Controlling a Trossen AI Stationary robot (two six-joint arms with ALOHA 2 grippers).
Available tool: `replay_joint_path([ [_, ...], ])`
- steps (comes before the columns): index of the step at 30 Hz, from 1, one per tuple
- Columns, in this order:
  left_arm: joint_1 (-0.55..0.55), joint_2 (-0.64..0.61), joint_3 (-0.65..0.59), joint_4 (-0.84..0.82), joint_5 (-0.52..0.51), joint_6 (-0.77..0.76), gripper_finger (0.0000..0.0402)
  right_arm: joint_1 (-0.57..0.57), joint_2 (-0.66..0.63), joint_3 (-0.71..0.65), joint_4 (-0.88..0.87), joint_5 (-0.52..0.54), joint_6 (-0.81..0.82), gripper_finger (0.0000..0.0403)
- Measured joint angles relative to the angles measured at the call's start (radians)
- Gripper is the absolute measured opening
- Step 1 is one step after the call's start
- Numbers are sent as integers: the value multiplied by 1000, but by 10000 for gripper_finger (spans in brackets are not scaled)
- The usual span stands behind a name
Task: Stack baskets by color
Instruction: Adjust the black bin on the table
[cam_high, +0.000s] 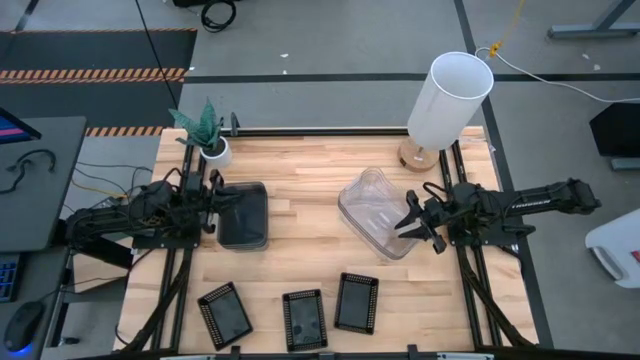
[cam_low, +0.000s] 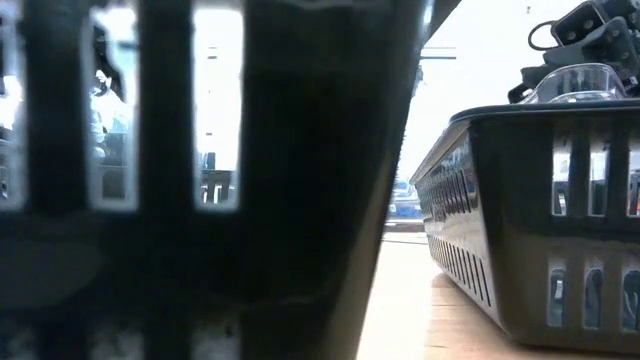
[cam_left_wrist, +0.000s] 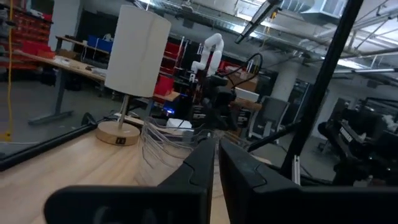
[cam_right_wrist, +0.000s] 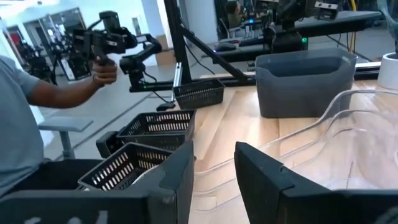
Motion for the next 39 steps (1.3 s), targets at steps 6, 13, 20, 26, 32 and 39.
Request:
replay_joint_path([
  [6,0,2,0,-8,148,4,30,-1,-51,-47,22,2,54,121],
  [13,-19,23,0,36,293,-114,9,-1,-55,-47,63,26,153,121],
  [20,-133,120,3,44,224,-167,4,-1,-50,-47,57,26,230,122],
  [26,-236,336,80,43,141,-145,4,-1,-50,-47,57,26,229,122],
  [32,-325,561,211,16,130,-101,5,-1,-50,-47,56,26,229,122],
  [39,-442,762,337,-120,58,-262,48,-1,-50,-47,56,26,229,122],
])
